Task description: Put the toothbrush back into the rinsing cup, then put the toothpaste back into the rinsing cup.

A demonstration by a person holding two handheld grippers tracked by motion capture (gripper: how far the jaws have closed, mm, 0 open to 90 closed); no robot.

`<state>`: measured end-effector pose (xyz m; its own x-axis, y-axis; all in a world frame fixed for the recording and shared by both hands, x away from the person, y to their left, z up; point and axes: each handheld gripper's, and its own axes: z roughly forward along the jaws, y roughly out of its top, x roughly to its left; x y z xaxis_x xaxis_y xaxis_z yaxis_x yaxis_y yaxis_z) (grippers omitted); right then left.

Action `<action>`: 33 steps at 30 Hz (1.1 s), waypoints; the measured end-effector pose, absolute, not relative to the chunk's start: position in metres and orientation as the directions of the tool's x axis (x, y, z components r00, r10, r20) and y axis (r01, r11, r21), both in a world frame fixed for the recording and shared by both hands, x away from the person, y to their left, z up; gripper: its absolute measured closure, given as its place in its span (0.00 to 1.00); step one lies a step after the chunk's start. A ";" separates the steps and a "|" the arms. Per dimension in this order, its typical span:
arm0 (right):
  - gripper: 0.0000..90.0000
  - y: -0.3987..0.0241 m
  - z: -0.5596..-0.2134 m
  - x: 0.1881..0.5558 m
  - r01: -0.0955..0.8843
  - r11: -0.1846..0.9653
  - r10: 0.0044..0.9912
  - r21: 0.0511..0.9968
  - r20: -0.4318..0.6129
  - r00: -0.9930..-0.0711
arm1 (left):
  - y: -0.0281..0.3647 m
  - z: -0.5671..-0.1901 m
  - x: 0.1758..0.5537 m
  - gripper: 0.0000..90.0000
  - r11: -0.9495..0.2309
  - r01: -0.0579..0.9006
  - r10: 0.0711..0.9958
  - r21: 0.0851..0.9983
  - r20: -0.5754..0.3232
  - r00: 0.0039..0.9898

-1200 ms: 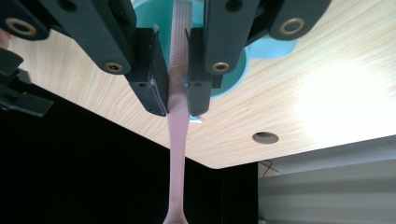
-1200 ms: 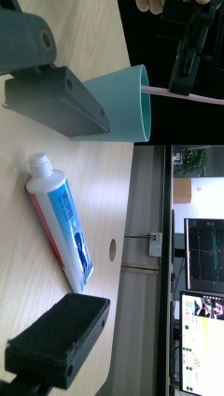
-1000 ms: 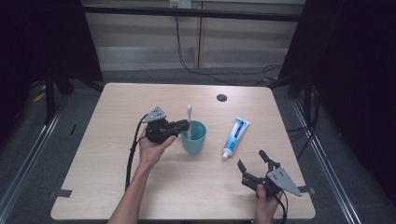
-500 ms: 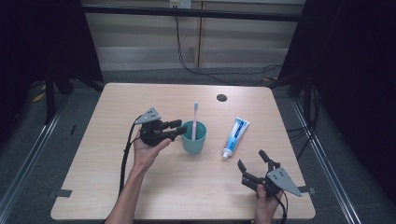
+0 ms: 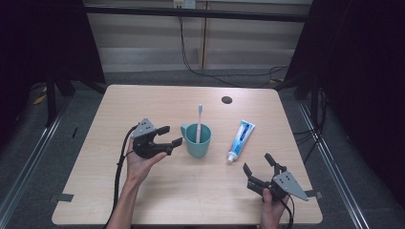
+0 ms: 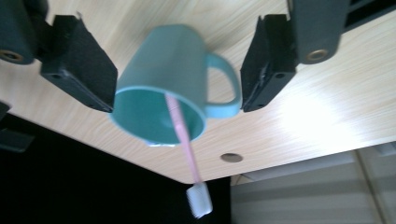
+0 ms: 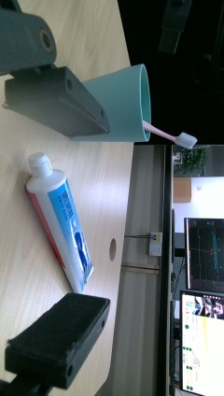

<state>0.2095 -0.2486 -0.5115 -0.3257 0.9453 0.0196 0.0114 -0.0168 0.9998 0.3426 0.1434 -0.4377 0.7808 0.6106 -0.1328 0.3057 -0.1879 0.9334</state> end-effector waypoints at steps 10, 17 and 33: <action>0.14 -0.248 -0.511 0.210 0.014 -0.017 0.947 1.000 0.021 -0.321 | 0.169 -0.449 0.329 0.17 -0.153 0.320 0.630 0.935 -0.157 0.760; 0.15 -0.248 -0.511 0.210 0.014 -0.016 0.947 1.000 0.020 -0.320 | 0.183 -0.464 0.319 0.17 -0.137 0.342 0.671 0.930 -0.166 0.723; 0.14 -0.244 -0.510 0.213 0.059 -0.007 0.977 0.998 0.020 -0.213 | 0.201 -0.492 0.290 0.17 -0.142 0.338 0.697 0.930 -0.148 0.702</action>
<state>0.2128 -0.2437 -0.5097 -0.2133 0.9768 0.0196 0.0591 -0.0071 0.9982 0.2899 0.2009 -0.4919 0.7019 0.6967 -0.1482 0.3376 -0.1422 0.9305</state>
